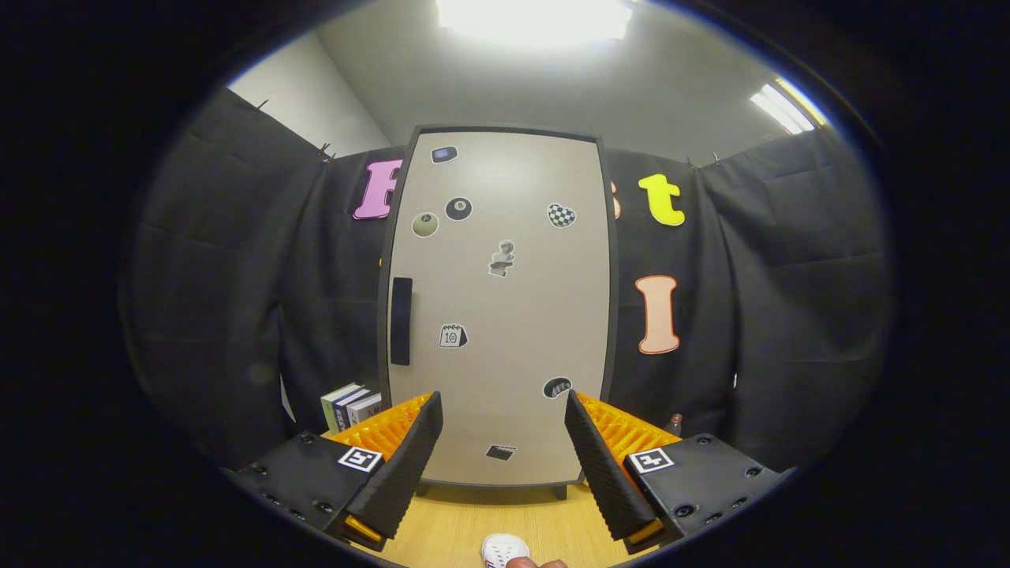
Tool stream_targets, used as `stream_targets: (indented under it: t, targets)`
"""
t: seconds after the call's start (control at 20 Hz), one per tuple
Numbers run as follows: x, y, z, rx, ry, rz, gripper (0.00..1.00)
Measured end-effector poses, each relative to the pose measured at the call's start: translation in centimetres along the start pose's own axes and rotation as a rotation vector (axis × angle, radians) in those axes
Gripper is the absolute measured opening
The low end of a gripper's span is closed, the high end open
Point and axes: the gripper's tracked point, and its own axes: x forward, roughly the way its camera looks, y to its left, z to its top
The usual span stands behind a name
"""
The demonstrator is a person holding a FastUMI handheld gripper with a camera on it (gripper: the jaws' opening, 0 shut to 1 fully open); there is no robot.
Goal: Open the shoe cabinet door, grab the shoes and put them into the shoe cabinet, then close the shoe cabinet door.
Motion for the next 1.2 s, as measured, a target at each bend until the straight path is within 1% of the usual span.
stream_targets:
  t: [0.2,0.35,0.5,0.6,0.75,1.0,1.2]
  targets:
    - [1.0,0.6,0.8,-0.006,0.009,0.009,0.97]
    - [2.5,1.3,1.5,0.014,0.03,0.022,0.97]
    - [4.9,2.1,2.3,0.04,0.042,0.04,0.97]
    - [6.9,2.9,3.0,0.035,0.051,0.054,0.97]
    - [9.5,4.3,4.2,0.008,0.041,0.076,0.97]
    - [13.0,8.1,5.8,0.005,0.007,0.129,0.97]
    - [15.5,11.1,6.5,-0.011,-0.017,0.154,0.97]
